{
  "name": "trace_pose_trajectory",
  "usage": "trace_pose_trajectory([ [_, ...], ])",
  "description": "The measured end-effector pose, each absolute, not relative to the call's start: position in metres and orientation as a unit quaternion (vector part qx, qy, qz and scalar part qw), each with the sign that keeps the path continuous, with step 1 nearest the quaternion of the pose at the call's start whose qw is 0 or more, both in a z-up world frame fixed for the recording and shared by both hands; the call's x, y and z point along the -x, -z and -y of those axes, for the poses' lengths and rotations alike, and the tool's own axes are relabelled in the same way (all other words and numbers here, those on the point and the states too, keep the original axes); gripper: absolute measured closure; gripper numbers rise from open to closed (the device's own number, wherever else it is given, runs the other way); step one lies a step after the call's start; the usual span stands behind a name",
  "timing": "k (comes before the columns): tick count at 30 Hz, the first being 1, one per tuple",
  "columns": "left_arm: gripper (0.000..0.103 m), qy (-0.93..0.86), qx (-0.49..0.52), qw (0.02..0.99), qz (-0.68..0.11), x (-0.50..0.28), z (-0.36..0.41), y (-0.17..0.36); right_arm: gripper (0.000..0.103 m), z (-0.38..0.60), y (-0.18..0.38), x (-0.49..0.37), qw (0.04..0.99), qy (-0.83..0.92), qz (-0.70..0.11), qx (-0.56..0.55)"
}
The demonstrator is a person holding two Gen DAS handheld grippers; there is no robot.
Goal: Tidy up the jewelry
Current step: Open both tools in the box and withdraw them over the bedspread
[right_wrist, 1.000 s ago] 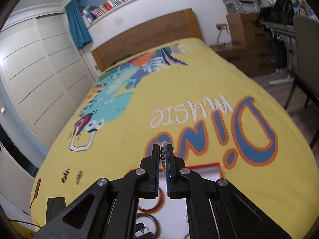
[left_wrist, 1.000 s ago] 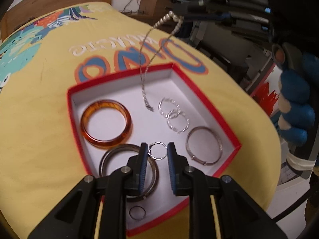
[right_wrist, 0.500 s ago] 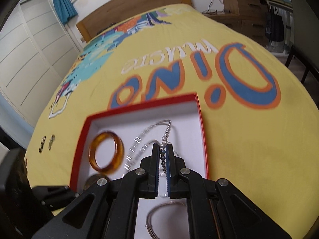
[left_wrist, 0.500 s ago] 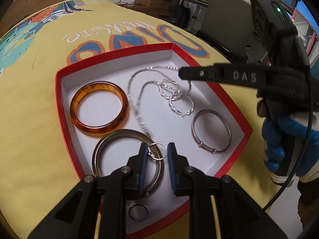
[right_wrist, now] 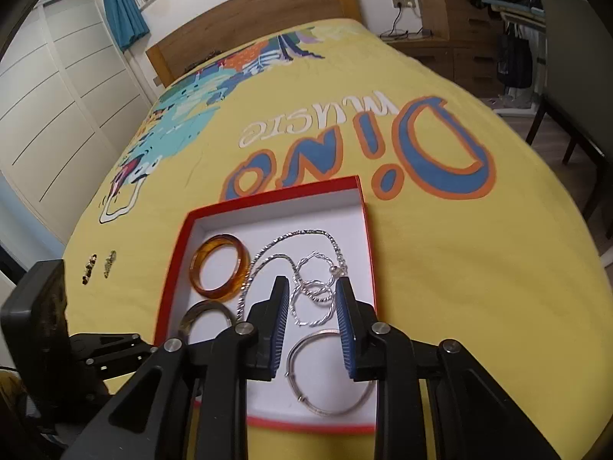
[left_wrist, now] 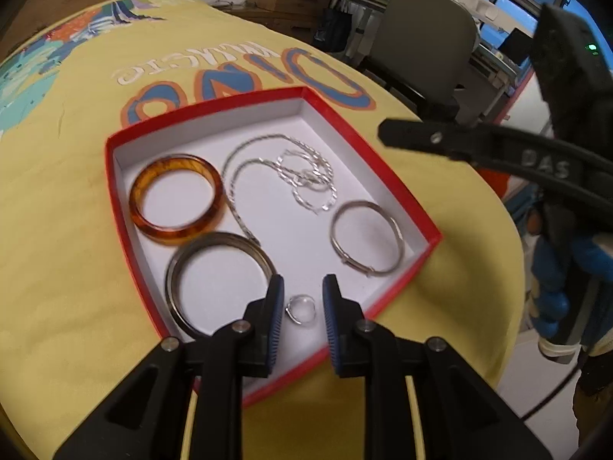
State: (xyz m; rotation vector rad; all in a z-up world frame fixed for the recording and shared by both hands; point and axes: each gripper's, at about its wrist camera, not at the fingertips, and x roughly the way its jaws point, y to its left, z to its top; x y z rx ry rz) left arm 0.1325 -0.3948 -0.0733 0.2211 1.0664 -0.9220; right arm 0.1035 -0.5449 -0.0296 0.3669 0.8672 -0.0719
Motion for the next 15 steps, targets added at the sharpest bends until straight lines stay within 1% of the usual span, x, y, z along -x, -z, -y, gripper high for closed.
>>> trace_pose_trajectory([
  [5,0.082,0.41,-0.097,0.764,-0.489,-0.126,0.38,0.061,0.078,0.536,0.003,-0.078,0.896,0.044,-0.404,-0.178],
  [11,0.082,0.386,-0.096,0.802,-0.445,-0.111,0.334,0.01,0.076,0.501,-0.038,-0.05,0.91,0.035,-0.382,-0.158],
  [12,0.081,0.376,-0.097,0.812,-0.436,-0.106,0.321,0.0,0.074,0.495,-0.044,-0.047,0.912,0.032,-0.378,-0.156],
  [15,0.07,0.349,-0.095,0.834,-0.417,-0.092,0.283,-0.021,0.07,0.469,-0.058,-0.036,0.918,0.024,-0.367,-0.15],
])
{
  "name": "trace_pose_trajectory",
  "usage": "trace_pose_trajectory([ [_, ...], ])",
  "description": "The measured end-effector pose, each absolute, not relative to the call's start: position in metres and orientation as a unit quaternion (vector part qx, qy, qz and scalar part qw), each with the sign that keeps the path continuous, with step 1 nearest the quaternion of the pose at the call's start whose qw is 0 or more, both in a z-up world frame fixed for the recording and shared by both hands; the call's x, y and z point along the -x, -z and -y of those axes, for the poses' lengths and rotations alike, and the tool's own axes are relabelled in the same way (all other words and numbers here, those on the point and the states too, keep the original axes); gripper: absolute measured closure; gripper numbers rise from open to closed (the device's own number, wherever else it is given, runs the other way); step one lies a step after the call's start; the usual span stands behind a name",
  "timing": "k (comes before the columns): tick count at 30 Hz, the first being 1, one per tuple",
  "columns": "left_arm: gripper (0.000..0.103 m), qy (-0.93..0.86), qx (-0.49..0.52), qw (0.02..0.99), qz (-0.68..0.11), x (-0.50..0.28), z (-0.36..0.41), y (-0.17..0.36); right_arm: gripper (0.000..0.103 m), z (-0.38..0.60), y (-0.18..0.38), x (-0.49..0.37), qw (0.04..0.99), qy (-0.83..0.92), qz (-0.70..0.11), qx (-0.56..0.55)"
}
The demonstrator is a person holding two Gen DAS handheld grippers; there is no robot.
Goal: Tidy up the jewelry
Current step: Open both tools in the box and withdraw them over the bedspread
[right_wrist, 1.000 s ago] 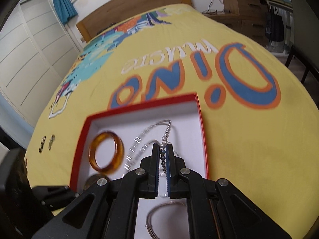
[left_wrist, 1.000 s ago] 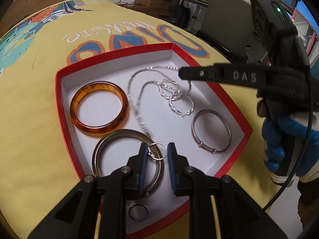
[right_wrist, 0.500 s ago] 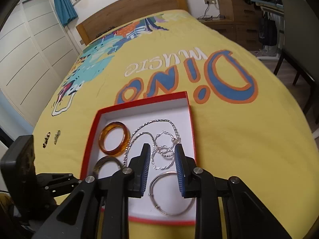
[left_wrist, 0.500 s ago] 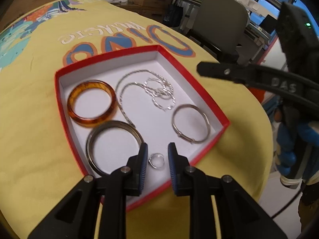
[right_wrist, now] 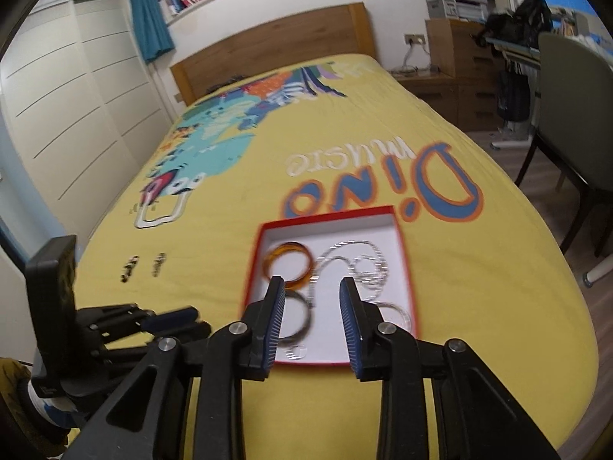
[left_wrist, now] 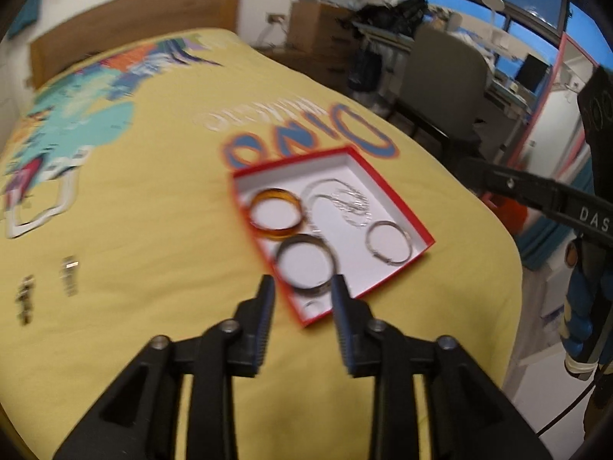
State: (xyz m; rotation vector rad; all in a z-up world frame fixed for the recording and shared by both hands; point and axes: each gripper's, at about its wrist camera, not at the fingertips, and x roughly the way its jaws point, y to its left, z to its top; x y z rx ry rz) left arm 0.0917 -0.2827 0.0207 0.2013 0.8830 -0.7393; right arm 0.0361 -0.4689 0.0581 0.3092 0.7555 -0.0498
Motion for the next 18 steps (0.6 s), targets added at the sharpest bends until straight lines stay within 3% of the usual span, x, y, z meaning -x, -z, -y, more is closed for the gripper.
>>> trace_pose_trajectory([
  [7,0.064,0.319,-0.102,0.851,-0.404,-0.055,0.188,-0.042,0.059,0.394,-0.076,-0.012,0.923,-0.004,-0.356,-0.144],
  [18,0.063,0.222,-0.077,0.891,-0.388,-0.03,0.041,-0.056,0.059,0.287,-0.092,-0.004,0.927,-0.049,-0.354,-0.114],
])
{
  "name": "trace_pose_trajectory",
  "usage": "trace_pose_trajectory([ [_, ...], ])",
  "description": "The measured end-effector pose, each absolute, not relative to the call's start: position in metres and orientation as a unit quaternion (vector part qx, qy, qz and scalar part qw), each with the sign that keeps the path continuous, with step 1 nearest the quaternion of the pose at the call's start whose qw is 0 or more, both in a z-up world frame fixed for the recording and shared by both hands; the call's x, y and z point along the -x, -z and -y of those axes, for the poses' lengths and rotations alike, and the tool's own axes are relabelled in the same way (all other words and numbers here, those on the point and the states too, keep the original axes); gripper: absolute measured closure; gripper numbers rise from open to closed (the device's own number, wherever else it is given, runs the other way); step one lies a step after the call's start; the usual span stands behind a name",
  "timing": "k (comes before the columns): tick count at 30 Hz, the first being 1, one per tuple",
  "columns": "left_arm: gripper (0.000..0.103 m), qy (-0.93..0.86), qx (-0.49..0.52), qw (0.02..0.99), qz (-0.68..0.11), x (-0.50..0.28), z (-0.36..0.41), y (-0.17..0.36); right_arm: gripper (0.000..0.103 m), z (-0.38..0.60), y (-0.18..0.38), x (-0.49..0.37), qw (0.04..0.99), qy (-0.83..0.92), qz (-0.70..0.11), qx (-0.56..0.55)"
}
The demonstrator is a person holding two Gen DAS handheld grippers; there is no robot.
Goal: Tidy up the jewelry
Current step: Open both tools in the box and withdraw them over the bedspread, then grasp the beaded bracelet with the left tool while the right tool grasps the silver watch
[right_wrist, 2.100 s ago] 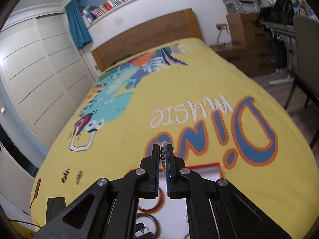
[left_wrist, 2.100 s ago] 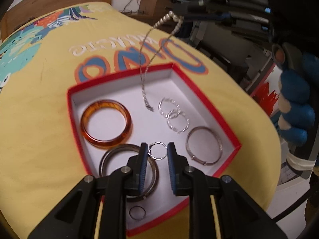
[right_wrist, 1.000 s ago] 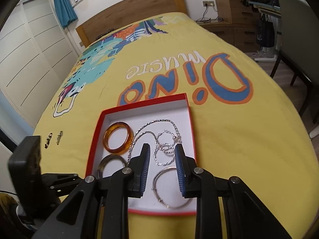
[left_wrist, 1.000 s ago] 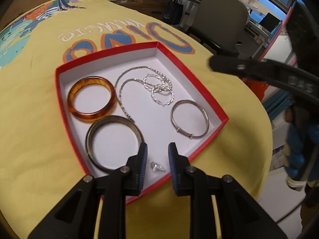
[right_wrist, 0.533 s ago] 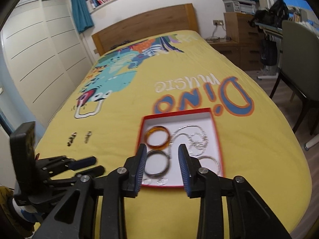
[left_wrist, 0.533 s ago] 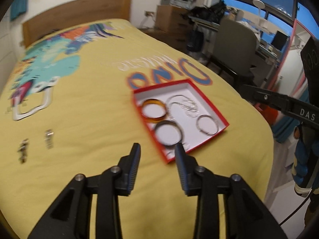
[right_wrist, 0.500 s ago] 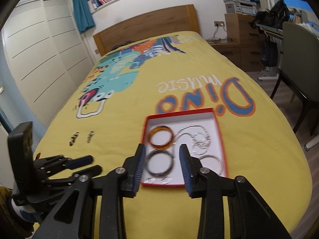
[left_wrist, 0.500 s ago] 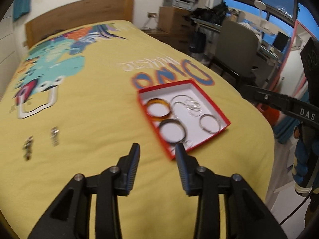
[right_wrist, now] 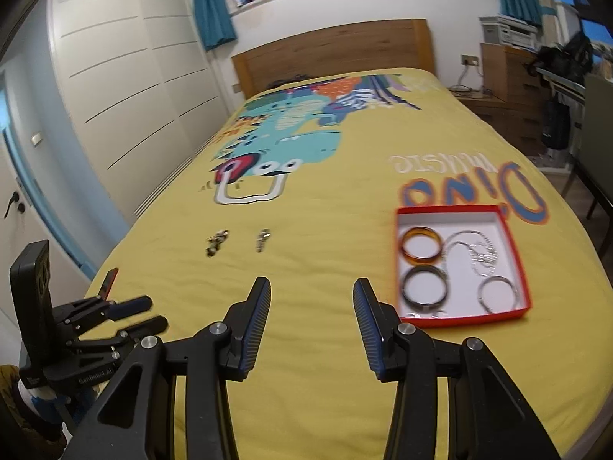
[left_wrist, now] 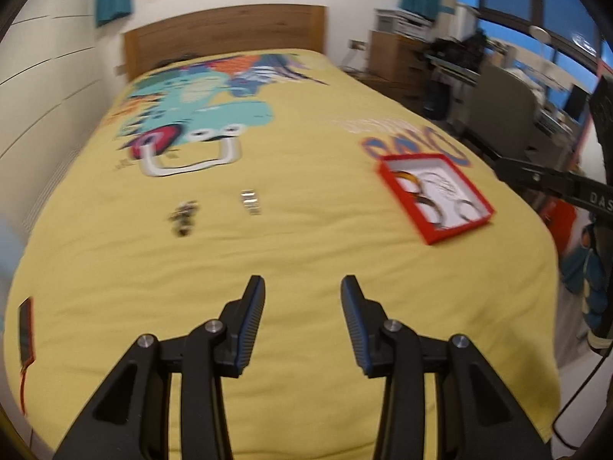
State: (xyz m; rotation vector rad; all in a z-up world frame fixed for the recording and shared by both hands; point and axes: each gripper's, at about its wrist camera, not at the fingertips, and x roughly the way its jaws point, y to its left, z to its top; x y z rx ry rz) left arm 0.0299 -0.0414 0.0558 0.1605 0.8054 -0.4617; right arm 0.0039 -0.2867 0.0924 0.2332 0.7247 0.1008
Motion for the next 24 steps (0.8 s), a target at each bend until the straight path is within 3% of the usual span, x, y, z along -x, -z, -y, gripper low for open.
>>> trace_pose_trajectory([
  [12,0.063,0.119,0.011,0.9,-0.419,-0.091,-0.059,-0.007,0.059,0.229,-0.042,-0.07,0.909,-0.098,-0.398,-0.082],
  [24,0.063,0.114,0.035,0.886,-0.449,-0.198,-0.067,0.052,0.059,0.196,0.039,-0.188,0.876,-0.14,-0.453,-0.088],
])
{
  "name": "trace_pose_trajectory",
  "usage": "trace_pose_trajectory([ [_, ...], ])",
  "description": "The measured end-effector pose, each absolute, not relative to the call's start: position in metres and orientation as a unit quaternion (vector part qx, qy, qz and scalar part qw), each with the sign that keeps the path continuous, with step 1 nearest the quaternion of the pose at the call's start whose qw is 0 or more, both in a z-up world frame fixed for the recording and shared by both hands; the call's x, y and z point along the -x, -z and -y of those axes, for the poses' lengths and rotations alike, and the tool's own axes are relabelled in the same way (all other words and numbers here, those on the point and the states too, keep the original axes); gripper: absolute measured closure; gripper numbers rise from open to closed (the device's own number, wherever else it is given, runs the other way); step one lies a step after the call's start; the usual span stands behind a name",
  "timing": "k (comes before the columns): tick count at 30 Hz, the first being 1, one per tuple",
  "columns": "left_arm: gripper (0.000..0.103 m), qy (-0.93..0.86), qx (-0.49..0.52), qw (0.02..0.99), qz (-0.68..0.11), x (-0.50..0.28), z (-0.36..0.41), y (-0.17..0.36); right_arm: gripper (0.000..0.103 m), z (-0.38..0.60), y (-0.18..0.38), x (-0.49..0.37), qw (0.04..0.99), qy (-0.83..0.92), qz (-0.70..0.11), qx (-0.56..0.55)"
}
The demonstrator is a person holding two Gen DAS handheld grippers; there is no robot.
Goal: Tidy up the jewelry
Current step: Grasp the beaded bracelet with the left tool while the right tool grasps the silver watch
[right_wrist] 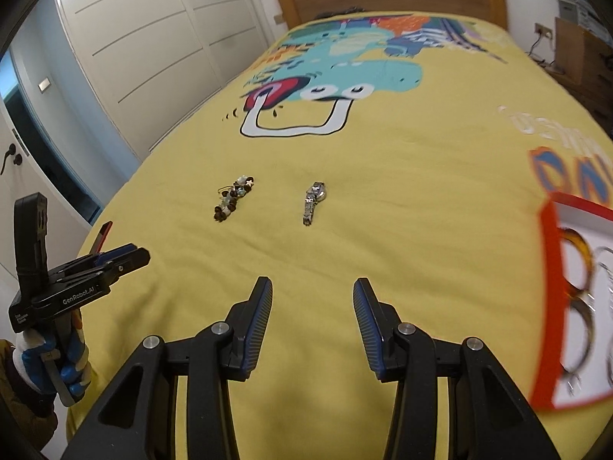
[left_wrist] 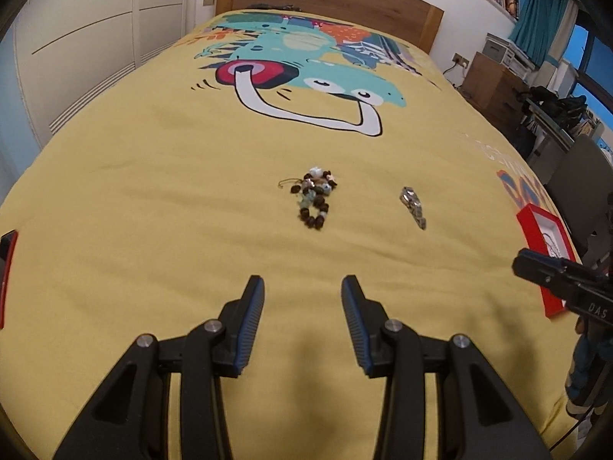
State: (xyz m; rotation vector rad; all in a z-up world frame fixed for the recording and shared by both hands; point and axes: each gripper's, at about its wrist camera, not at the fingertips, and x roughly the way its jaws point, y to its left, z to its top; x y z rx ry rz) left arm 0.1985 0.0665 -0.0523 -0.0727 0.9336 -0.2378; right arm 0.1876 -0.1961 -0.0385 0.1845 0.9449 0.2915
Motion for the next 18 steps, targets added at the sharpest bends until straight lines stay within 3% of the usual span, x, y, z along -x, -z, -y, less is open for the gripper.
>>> trace_pose_trajectory([
  [18,0.064,0.139,0.021,0.874,-0.466,-0.308,-0.021,0.108,0.06,0.169,0.101,-0.3,0.866,-0.144,-0.469,-0.1],
])
